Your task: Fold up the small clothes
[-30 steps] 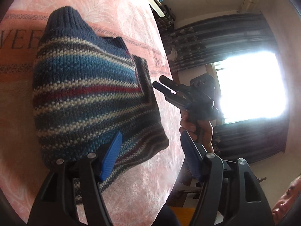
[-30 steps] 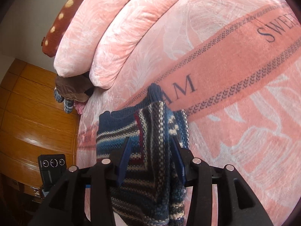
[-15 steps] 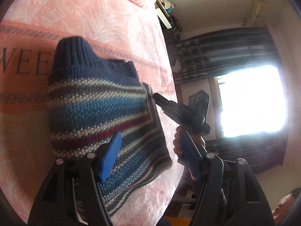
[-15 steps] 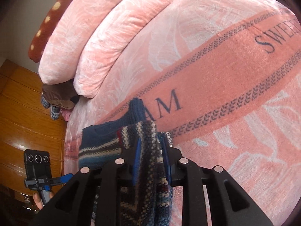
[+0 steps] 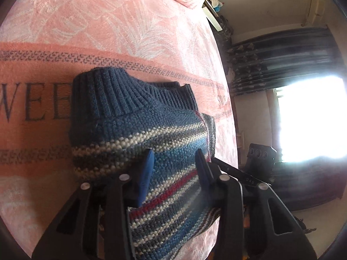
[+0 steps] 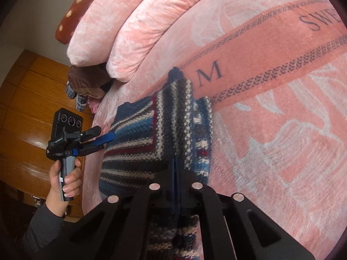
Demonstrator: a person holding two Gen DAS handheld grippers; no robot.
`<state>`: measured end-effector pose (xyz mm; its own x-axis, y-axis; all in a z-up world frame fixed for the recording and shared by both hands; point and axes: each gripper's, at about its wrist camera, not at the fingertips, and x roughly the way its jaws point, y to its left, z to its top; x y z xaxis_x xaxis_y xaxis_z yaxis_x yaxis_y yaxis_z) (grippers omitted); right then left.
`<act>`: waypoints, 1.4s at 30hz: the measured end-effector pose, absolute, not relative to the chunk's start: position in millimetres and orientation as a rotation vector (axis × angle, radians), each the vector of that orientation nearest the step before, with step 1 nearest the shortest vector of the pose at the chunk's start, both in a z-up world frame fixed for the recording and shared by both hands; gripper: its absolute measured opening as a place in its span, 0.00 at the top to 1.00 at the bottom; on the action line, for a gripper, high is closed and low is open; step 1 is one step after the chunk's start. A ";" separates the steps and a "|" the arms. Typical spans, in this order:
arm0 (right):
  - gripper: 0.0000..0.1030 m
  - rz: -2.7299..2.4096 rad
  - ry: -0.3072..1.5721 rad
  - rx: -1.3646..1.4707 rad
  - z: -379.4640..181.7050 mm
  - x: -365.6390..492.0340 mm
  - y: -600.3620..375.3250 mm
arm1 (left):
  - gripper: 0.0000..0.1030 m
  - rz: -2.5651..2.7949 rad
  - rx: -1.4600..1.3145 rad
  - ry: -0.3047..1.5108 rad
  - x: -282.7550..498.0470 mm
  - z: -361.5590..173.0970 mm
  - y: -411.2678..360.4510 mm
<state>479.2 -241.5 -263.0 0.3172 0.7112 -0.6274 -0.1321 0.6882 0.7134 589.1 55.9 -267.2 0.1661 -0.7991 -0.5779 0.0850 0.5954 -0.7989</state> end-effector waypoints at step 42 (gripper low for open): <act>0.20 0.690 1.324 0.888 -311.6 504.0 -292.8 | 0.11 -0.724 -0.915 1.223 444.7 -345.8 154.2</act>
<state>504.0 -292.8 -311.6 0.1386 0.8461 -0.5146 0.0626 0.5111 0.8572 444.7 154.2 -345.8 0.2084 -0.8637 -0.4588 -0.0131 0.4666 -0.8844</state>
